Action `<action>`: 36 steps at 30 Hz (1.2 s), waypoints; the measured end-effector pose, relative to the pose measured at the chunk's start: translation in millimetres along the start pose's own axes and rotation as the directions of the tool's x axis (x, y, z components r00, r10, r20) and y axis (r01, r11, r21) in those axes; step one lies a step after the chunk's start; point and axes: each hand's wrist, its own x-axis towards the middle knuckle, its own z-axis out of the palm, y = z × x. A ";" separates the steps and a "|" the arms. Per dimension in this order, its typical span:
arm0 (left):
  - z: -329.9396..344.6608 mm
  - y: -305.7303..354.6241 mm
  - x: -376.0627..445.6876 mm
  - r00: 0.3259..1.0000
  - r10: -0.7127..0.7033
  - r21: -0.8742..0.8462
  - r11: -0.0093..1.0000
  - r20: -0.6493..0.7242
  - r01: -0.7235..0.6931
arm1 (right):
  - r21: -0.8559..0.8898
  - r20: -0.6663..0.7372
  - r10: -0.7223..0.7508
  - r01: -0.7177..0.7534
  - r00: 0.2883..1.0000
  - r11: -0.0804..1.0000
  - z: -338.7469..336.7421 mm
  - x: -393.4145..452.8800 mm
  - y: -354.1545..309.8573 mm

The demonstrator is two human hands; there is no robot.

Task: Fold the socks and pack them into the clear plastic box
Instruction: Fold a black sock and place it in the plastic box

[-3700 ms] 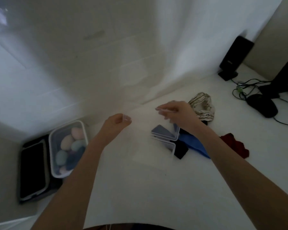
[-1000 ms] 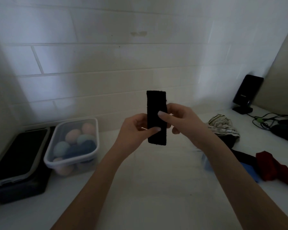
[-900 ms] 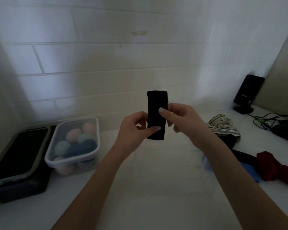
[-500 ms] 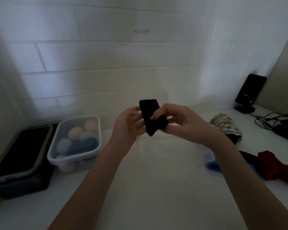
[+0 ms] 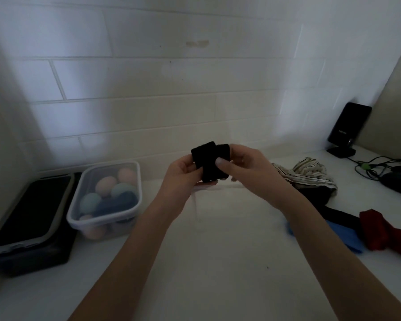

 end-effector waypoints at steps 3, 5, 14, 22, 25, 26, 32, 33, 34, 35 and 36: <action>0.3 -0.3 -0.5 0.999 0.030 0.054 0.998 0.020 -0.031 | 0.001 -0.129 0.035 -0.035 0.991 0.999 3.9 0.9 1.0; 1.1 -0.3 -0.6 0.998 0.031 0.062 0.997 0.052 -0.034 | -0.017 -0.150 0.042 -0.045 0.988 0.999 3.7 0.2 -0.9; 2.2 1.2 -2.6 0.988 0.025 0.040 0.999 0.156 -0.031 | -0.050 -0.134 0.070 -0.078 0.988 0.996 1.4 0.2 -3.1; -0.1 3.9 -1.7 0.984 0.047 0.018 0.999 0.169 -0.051 | 0.079 -0.163 0.021 -0.008 0.986 0.997 7.2 2.1 -1.8; -1.6 4.1 -0.4 0.981 0.053 0.029 0.998 0.186 -0.059 | 0.116 -0.182 0.035 -0.013 0.983 0.993 7.6 3.0 -1.3; -2.5 4.0 0.2 0.980 0.054 0.037 0.997 0.191 -0.062 | 0.108 -0.196 0.033 -0.012 0.980 0.994 7.7 3.1 -1.1; -4.4 3.7 -0.6 0.978 0.043 0.095 0.993 0.204 -0.064 | 0.133 -0.180 0.037 -0.013 0.983 0.991 9.0 2.5 -4.1; -3.7 4.4 -1.1 0.977 0.042 0.099 0.993 0.208 -0.064 | 0.142 -0.179 0.036 -0.010 0.983 0.990 8.6 2.4 -5.2; -3.0 5.3 -1.4 0.977 0.039 0.103 0.993 0.212 -0.062 | 0.163 -0.182 0.039 -0.010 0.983 0.987 7.9 2.2 -6.3; -1.9 6.3 -1.6 0.976 0.033 0.107 0.993 0.214 -0.057 | 0.202 -0.186 0.049 -0.011 0.981 0.979 7.4 2.1 -7.3; -1.3 5.9 -1.4 0.976 0.025 0.127 0.991 0.215 -0.054 | 0.261 -0.193 0.067 -0.014 0.979 0.965 7.0 2.0 -7.8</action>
